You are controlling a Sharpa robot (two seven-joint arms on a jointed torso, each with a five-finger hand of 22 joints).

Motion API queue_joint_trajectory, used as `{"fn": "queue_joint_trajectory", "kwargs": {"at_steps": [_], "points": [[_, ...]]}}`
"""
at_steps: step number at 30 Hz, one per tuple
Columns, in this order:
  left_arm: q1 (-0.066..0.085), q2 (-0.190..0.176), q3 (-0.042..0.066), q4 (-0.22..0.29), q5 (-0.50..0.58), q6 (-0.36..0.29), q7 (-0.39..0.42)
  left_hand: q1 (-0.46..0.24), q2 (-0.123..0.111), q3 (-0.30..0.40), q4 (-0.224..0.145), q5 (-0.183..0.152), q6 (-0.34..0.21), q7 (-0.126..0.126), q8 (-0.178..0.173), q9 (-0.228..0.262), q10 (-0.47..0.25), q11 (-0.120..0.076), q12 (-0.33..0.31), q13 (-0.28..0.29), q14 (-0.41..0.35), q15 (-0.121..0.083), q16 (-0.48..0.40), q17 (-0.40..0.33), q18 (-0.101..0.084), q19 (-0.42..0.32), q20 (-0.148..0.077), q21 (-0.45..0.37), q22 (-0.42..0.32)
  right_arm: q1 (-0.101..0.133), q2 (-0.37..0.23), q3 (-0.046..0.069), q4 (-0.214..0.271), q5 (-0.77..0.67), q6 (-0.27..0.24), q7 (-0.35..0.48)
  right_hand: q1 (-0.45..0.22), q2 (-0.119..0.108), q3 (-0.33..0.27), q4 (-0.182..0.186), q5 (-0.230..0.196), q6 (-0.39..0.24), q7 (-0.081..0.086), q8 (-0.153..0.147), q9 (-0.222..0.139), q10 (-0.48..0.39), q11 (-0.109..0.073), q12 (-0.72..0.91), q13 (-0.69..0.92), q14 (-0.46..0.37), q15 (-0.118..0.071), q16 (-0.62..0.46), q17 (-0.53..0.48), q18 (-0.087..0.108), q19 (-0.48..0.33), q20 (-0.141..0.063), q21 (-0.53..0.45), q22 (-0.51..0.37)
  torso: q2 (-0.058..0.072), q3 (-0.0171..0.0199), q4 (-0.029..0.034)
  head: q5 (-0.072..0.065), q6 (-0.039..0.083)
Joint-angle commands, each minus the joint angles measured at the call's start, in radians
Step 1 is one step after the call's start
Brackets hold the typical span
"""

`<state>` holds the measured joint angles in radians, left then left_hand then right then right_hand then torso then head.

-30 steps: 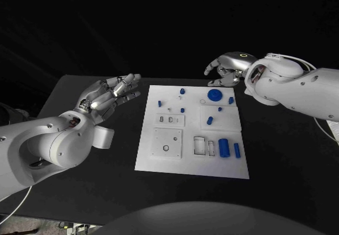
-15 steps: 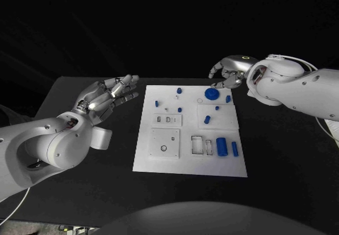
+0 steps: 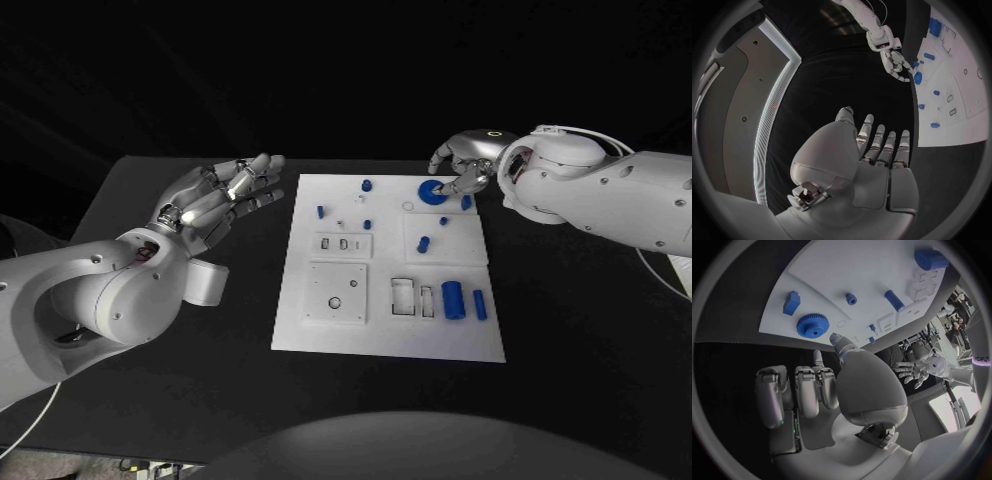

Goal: Assemble the parts on the task board

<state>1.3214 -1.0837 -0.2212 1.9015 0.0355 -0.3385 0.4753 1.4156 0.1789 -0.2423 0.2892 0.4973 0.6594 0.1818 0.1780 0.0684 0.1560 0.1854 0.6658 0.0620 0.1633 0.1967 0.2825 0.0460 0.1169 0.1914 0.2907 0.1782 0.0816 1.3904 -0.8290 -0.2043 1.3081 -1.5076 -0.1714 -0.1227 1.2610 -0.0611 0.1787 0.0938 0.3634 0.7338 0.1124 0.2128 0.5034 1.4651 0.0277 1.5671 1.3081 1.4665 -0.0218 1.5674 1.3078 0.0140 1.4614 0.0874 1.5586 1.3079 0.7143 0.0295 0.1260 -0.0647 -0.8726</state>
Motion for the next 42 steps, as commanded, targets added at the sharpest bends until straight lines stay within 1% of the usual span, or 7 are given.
{"fn": "queue_joint_trajectory", "kwargs": {"at_steps": [1, 18, 26, 36, 38, 40, 42], "points": [[0.001, 0.003, 0.001, -0.001, -0.009, 0.026, 0.002, 0.006, 0.002, 0.008, 0.000, 0.003, 0.005, 0.021, 0.005, 0.001, 0.005, 0.002, 0.003, 0.001, 0.004, 0.004, 0.004, 0.001, -0.011, 0.007, 0.003, 0.006, 0.001, -0.005, 0.004, 0.000, -0.009, -0.024, 0.042, -0.020, 0.005, -0.006, 0.006, -0.002, 0.012, -0.003, 0.006, 0.005, 0.001, 0.106, 0.009, 0.004, 0.263, 0.104, 0.007, 0.003, 0.263, -0.012, 0.103, 0.007, 0.006, 0.260, -0.001, 0.0004, 0.0001, 0.002, 0.000], [0.001, 0.004, 0.001, -0.001, -0.014, 0.035, -0.005, 0.007, 0.002, 0.008, 0.000, 0.004, 0.005, 0.021, 0.006, 0.001, 0.006, 0.002, 0.003, 0.001, 0.006, 0.005, 0.006, 0.001, -0.012, 0.009, 0.003, 0.007, 0.002, -0.022, 0.010, 0.000, -0.026, -0.061, 0.024, -0.017, 0.013, -0.010, 0.015, -0.015, 0.020, -0.045, 0.001, 0.025, 0.027, 0.106, 0.008, 0.004, 0.263, 0.104, 0.010, 0.003, 0.263, -0.012, 0.103, 0.013, 0.006, 0.260, -0.001, 0.0000, 0.0005, 0.006, 0.000], [0.001, 0.003, 0.001, -0.001, -0.014, 0.038, -0.009, 0.007, 0.002, 0.009, 0.000, 0.004, 0.006, 0.022, 0.007, 0.001, 0.006, 0.003, 0.004, 0.001, 0.007, 0.006, 0.007, 0.001, -0.012, 0.009, 0.003, 0.007, 0.002, -0.024, 0.024, 0.000, -0.041, -0.060, 0.012, -0.008, 0.007, -0.008, 0.018, -0.014, 0.049, -0.058, 0.000, 0.045, 0.046, 0.106, 0.007, 0.004, 0.263, 0.104, 0.009, 0.003, 0.263, -0.012, 0.104, 0.012, 0.007, 0.261, 0.000, 0.0000, -0.0009, 0.003, 0.000], [0.001, 0.005, 0.001, -0.001, -0.014, 0.041, -0.015, 0.008, 0.002, 0.009, 0.000, 0.004, 0.006, 0.023, 0.009, 0.001, 0.008, 0.004, 0.005, 0.001, 0.009, 0.008, 0.010, 0.001, -0.013, 0.010, 0.003, 0.008, 0.002, -0.031, 0.042, 0.000, -0.066, -0.058, 0.022, -0.006, 0.003, -0.008, 0.025, -0.014, 0.061, -0.088, 0.003, 0.040, 0.045, 0.106, 0.009, 0.004, 0.263, 0.104, 0.010, 0.003, 0.263, -0.011, 0.101, 0.012, 0.004, 0.259, 0.000, 0.0008, -0.0002, 0.006, 0.000], [0.001, 0.005, 0.001, 0.000, -0.014, 0.042, -0.016, 0.008, 0.002, 0.009, 0.000, 0.004, 0.006, 0.023, 0.009, 0.001, 0.008, 0.004, 0.005, 0.001, 0.009, 0.008, 0.010, 0.001, -0.013, 0.010, 0.003, 0.008, 0.002, -0.032, 0.046, 0.000, -0.071, -0.058, 0.028, -0.006, 0.000, -0.008, 0.025, -0.012, 0.059, -0.090, 0.005, 0.038, 0.043, 0.106, 0.010, 0.004, 0.263, 0.104, 0.010, 0.003, 0.263, -0.010, 0.099, 0.012, 0.002, 0.258, 0.000, 0.0004, -0.0004, 0.005, 0.000], [0.001, 0.007, 0.001, -0.001, -0.015, 0.044, -0.016, 0.008, 0.002, 0.009, 0.000, 0.004, 0.006, 0.023, 0.009, 0.001, 0.008, 0.004, 0.005, 0.001, 0.009, 0.008, 0.010, 0.001, -0.013, 0.010, 0.003, 0.008, 0.002, -0.034, 0.051, 0.000, -0.079, -0.057, 0.034, -0.006, -0.013, -0.008, 0.022, -0.005, 0.017, -0.090, 0.009, 0.033, 0.034, 0.106, 0.013, 0.004, 0.263, 0.104, 0.014, 0.003, 0.263, -0.010, 0.098, 0.015, 0.001, 0.258, 0.000, 0.0001, -0.0005, 0.007, 0.000], [0.001, 0.008, 0.001, -0.001, -0.015, 0.045, -0.016, 0.008, 0.002, 0.009, 0.000, 0.004, 0.006, 0.024, 0.009, 0.001, 0.008, 0.005, 0.005, 0.001, 0.009, 0.008, 0.010, 0.001, -0.013, 0.011, 0.003, 0.009, 0.003, -0.036, 0.054, 0.000, -0.084, -0.057, 0.037, -0.006, -0.014, -0.007, 0.023, -0.004, 0.008, -0.087, 0.010, 0.033, 0.032, 0.106, 0.014, 0.004, 0.263, 0.104, 0.015, 0.003, 0.263, -0.010, 0.096, 0.016, 0.000, 0.257, 0.000, 0.0005, 0.0001, 0.007, 0.000]]}}
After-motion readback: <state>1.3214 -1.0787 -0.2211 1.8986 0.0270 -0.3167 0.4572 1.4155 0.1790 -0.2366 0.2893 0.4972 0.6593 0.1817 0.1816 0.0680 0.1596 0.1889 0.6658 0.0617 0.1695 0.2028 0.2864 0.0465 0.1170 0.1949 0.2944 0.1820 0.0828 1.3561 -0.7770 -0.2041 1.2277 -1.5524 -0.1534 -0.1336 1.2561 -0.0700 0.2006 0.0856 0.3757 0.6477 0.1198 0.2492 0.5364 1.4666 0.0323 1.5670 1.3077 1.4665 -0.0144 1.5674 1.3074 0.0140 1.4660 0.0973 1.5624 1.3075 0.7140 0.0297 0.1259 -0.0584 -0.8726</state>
